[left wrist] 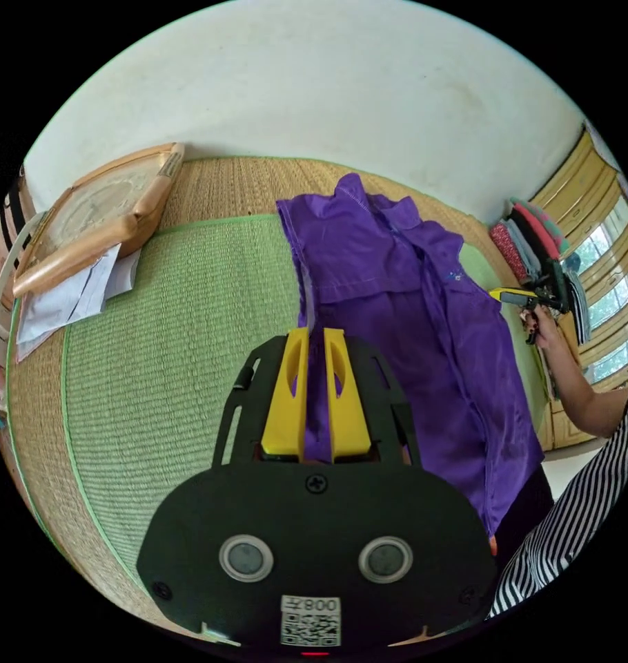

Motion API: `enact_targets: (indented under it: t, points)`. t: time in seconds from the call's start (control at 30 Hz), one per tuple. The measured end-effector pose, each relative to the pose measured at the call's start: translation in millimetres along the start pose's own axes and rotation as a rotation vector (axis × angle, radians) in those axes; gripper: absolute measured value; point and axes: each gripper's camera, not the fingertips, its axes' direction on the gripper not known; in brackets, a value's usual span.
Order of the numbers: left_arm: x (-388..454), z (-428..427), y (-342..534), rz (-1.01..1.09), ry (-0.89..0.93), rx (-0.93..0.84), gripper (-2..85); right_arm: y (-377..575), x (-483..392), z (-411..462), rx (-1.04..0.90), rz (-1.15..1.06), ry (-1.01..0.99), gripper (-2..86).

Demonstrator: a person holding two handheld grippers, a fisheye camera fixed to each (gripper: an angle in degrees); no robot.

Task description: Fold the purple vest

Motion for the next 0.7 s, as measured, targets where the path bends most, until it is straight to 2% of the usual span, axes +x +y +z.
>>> enact_targets:
  t: [0.13,0.23,0.33,0.43,0.53,0.7]
  points:
    - [2.9,6.5,7.2,0.011,-0.032,-0.059,4.0,13.6,-22.7,1.6,0.067,0.012,0.102,2.2]
    - [-4.0,-7.9,14.4,-0.007,0.006,-0.009,3.8,25.6,-29.2,3.5,0.11,0.026,0.11,1.7]
    - [-14.7,-1.4,18.8,-0.031,0.014,-0.079,3.3,23.1,-33.4,37.1,0.026,0.004,0.074,1.0]
    - [-28.2,-7.8,24.0,-0.064,0.019,-0.058,2.5,19.5,-18.6,84.9,-0.117,0.067,0.144,0.4]
    - [-37.6,-23.5,27.6,-0.103,0.045,-0.041,2.7,21.2,-0.2,83.1,-0.085,0.143,0.053,0.4]
    - [-37.9,-66.9,57.2,-0.142,0.101,-0.004,4.0,30.9,5.6,66.3,-0.03,0.196,0.043,0.9]
